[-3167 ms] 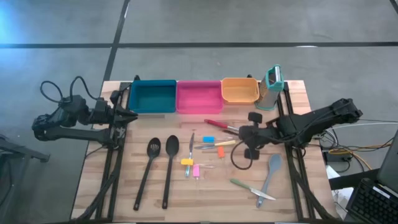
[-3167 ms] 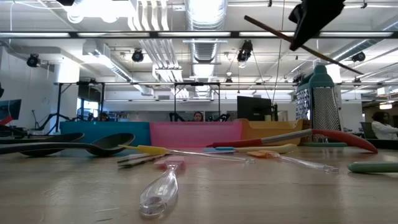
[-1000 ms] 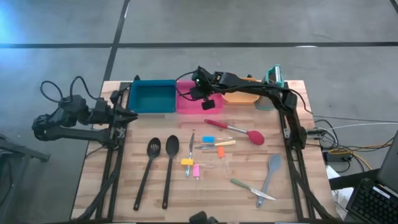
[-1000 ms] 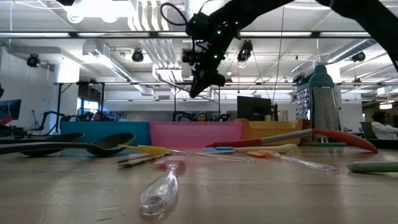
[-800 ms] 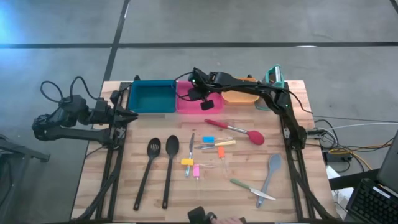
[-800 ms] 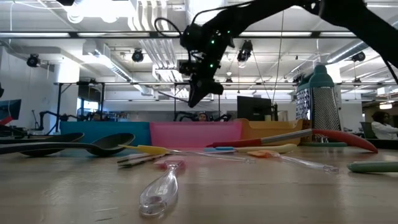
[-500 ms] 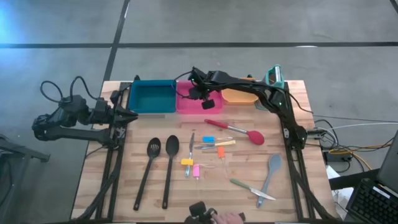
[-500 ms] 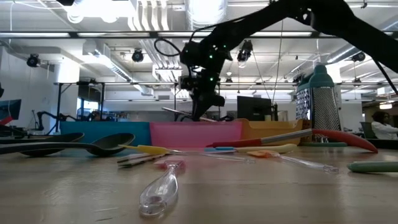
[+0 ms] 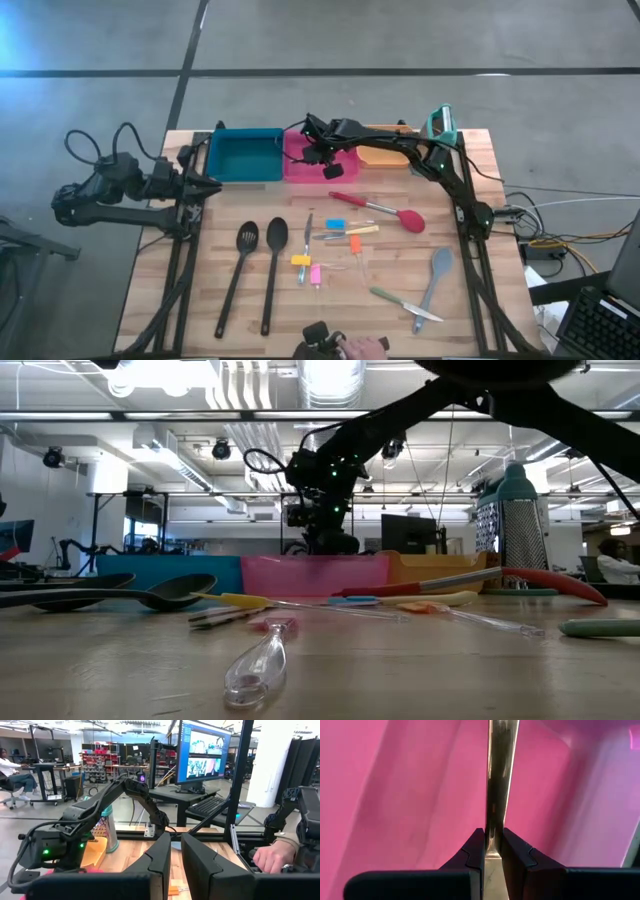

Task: Pick & Place Kitchen Items
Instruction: Put the gold knife into the pink bin

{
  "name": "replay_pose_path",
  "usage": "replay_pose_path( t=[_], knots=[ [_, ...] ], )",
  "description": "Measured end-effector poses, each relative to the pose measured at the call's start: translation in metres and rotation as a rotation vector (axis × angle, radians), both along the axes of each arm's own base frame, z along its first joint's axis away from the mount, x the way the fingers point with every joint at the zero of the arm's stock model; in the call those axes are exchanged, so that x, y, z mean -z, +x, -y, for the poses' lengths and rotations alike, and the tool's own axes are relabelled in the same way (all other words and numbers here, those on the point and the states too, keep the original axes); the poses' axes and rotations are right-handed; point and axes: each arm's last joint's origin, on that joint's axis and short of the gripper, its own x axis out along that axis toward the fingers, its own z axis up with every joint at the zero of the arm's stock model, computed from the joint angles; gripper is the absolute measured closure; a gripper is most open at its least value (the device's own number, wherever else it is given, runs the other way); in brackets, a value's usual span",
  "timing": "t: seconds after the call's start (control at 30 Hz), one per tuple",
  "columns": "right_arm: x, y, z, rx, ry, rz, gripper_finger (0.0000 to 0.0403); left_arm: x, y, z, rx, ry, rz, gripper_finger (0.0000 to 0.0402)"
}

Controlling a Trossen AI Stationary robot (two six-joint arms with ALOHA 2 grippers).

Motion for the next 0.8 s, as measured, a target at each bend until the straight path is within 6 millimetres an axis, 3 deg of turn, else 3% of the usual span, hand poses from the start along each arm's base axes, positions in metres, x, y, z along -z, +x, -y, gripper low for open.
replay_pose_path(
  t=[0.47, 0.8],
  knots=[
    [-0.007, -0.007, 0.003, 0.011, 0.088, -0.012, 0.0374, 0.0, 0.0, 0.0, 0.001, 0.0, 0.0, 0.0353],
    [-0.033, -0.011, 0.017, 0.052, 0.169, 0.059, 0.0374, 0.0, 0.0, 0.0, 0.0, 0.0, 0.0, 0.0353]
  ],
)
